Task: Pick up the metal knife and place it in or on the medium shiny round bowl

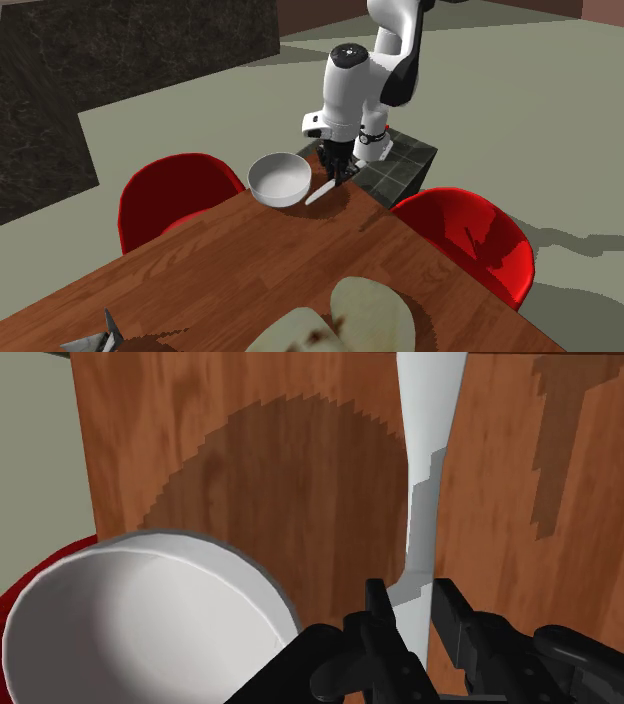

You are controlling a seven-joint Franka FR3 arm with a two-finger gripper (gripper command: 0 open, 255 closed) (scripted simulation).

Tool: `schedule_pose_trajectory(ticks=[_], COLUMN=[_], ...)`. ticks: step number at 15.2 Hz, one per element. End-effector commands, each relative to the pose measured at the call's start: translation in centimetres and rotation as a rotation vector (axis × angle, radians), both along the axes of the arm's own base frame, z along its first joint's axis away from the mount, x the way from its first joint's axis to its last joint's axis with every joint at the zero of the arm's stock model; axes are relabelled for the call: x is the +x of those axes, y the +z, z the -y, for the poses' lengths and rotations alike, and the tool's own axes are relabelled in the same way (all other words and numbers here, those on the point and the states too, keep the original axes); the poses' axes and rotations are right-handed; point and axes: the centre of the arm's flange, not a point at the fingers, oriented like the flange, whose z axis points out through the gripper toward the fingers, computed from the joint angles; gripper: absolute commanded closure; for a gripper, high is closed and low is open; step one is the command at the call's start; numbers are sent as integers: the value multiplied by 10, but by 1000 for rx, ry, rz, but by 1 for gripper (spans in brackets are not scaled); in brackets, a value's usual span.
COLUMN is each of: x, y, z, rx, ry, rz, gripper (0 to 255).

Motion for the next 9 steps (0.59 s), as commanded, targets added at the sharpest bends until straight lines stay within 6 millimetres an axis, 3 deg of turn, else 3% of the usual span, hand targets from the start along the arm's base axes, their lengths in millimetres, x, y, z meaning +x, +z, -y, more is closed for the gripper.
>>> schedule_pose_trajectory(ticks=[1,8,9], x=[-1,-1,4], y=[10,44,45], z=[1,1,13], rx=[0,0,0], ry=[0,0,0], rz=[0,0,0], gripper=[255,255,255])
